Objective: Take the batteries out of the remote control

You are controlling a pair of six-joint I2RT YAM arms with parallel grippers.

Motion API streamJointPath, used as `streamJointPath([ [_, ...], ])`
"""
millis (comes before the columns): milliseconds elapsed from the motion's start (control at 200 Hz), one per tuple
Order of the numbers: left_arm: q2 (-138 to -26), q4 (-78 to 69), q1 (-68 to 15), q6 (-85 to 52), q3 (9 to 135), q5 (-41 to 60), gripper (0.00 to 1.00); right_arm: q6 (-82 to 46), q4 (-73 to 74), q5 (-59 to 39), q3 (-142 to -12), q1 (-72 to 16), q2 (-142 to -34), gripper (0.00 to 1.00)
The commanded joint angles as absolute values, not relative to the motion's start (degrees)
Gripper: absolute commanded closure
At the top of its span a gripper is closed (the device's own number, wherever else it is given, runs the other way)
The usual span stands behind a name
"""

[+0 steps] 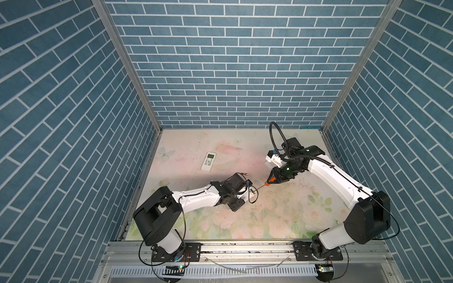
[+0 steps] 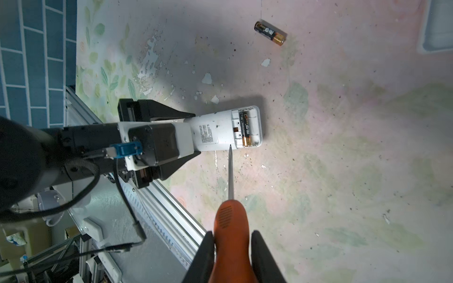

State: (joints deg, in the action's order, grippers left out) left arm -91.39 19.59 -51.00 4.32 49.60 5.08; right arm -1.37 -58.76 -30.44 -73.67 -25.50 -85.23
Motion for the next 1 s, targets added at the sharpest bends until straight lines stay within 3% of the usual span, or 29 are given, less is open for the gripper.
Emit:
streamJointPath([
  [0,-93.1,22.5,-51.3,8.3,52.1,6.1,0.74,7.1,-60.4,-32.2,-71.4,-22.5,-82.4,1.0],
  [560,-100.7,24.7,-51.3,14.0,58.4,7.6,0.76,17.1,-61.3,-39.5,-72.5,-15.1,-89.5,1.0],
  [995,-101.9,23.5,-51.3,14.3,58.3,6.9,0.77,19.3,-60.7,-38.8,-73.6,-14.1,-95.4,1.0],
])
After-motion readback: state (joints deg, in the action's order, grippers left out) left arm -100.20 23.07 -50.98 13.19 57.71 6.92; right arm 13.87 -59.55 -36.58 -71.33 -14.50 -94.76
